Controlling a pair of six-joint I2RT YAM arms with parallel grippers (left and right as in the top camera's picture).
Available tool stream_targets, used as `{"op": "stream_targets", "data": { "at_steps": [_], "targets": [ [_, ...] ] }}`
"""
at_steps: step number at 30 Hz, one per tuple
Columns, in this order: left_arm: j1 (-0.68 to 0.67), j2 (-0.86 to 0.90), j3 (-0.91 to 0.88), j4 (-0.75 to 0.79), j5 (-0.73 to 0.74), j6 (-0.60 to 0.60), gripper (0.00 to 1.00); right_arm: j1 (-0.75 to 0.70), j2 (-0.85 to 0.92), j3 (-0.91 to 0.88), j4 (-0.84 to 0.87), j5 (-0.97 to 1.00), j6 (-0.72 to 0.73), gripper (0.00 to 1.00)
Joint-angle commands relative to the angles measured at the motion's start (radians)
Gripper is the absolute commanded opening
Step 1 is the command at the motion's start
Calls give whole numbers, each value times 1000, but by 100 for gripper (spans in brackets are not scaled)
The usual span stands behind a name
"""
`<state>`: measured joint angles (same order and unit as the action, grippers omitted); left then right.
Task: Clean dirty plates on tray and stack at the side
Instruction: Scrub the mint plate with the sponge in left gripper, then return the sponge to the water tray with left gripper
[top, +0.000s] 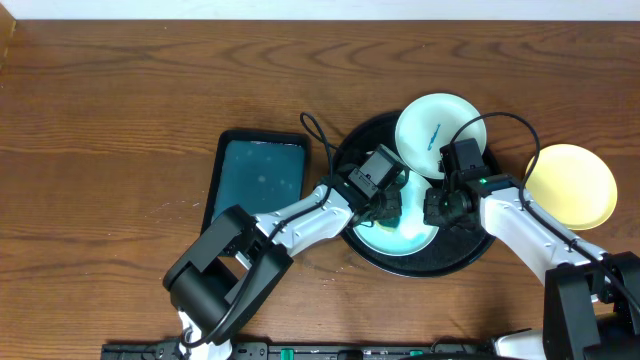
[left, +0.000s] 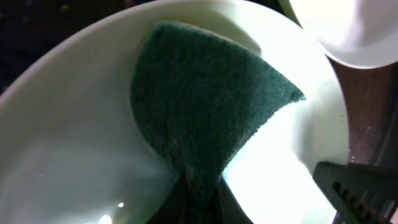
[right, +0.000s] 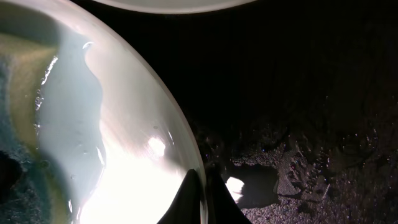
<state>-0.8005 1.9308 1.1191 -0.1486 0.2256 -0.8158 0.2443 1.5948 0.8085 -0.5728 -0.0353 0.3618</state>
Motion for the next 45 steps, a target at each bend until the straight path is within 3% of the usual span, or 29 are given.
{"op": "stream_targets", "data": {
  "at_steps": [1, 5, 9, 15, 27, 29, 32, 37, 45],
  "targets": [
    [-35, 84, -19, 58, 192, -53, 8, 6, -5, -8, -4, -26, -11, 1],
    [-37, 84, -19, 111, 308, -109, 8, 6, -5, -8, 0, -25, -11, 1],
    [-36, 84, -19, 57, 253, -113, 7, 6, -5, -8, 0, -26, -11, 1],
    [-20, 84, -19, -119, 23, -52, 8, 6, -5, -8, 1, -26, -6, 1],
    [10, 82, 95, -458, -616, 74, 8, 6, -5, -8, 0, -26, -3, 1],
    [10, 82, 109, -483, -739, 132, 7, 6, -5, -8, 0, -26, -3, 1],
    [10, 82, 109, -482, -813, 174, 7, 6, -6, -8, 0, -26, -3, 1],
    [8, 81, 130, -482, -848, 266, 7, 6, -6, -8, -6, -25, -4, 1],
    [-24, 12, 216, -562, -811, 265, 7, 5, -7, -8, -8, -25, -3, 1]
  ]
}}
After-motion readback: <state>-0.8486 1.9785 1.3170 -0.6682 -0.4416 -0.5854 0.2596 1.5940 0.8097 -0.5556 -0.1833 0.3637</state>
